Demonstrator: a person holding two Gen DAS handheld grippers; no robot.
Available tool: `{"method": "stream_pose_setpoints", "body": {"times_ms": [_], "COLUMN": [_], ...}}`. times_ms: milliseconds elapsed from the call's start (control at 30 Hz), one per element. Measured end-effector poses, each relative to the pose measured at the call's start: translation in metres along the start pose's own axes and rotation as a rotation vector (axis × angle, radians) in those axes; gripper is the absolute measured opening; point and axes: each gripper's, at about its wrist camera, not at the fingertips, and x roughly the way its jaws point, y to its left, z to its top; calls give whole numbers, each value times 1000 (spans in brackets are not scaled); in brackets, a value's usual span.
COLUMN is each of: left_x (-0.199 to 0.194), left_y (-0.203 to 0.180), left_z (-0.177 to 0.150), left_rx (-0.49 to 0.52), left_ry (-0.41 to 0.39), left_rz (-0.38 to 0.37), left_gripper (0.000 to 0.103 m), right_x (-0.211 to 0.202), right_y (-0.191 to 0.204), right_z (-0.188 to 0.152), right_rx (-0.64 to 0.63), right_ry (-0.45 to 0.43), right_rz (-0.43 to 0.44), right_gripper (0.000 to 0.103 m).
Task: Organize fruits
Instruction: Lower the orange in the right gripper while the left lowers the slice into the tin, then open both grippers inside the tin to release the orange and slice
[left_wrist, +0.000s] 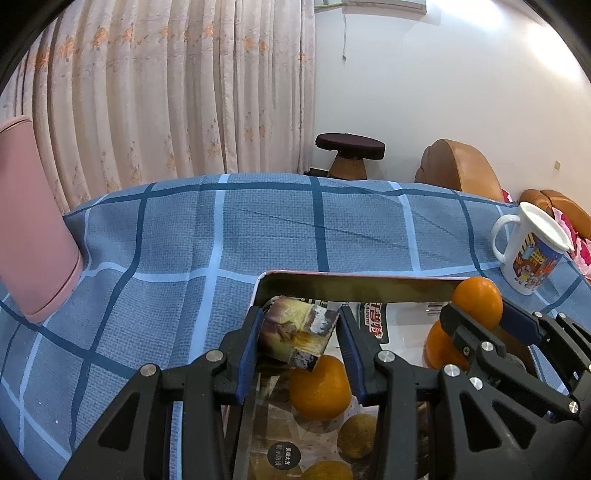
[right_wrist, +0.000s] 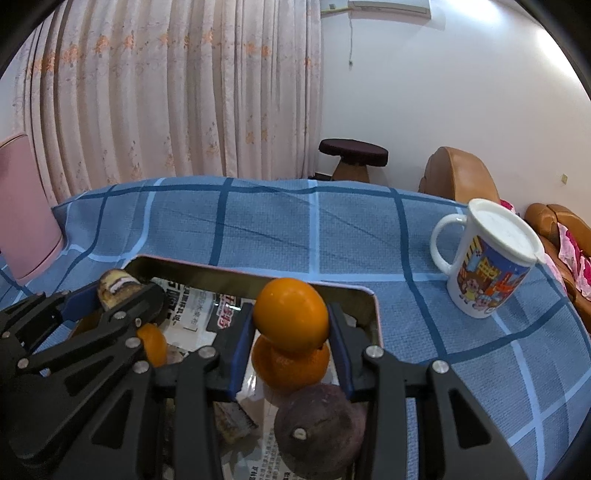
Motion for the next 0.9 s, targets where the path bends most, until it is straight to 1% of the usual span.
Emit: {"method": "stream_pose_setpoints", "body": {"times_ms": [133,233,333,433,567,667,767,900], "left_x": [-2,-5,-5,-3,-4,-8,-8,0], "left_y": [-2,-7,-11,-7,-2,-1,1,4], "left_z": [0,0,-1,0,2,7,11,15], "left_rx": [12,37,58,43,23,14,8,10], "left_ry": [-9,-27,-25,-14,-10,-22,-21,12], "left_rz": [0,-2,-1,-10,-30,-73,-75,-58], "left_gripper": [43,43,43,43,43,43,43,43], "right_x": [0,-5,-5,-6,-11,-12,-9,8], "right_y": [-1,-7,-10,-11,-21,-28,-28,-19], "right_z": [-1,-3,-4,-4,0,7,14,21], "right_rx": [11,40,55,65,131,175,192,204], "right_ry": [1,-20,-13,-16,-35,-36,-22,51], "right_rz": [7,3,6,9,56,65,90,128], "right_gripper": [42,42,42,42,42,42,42,42]}}
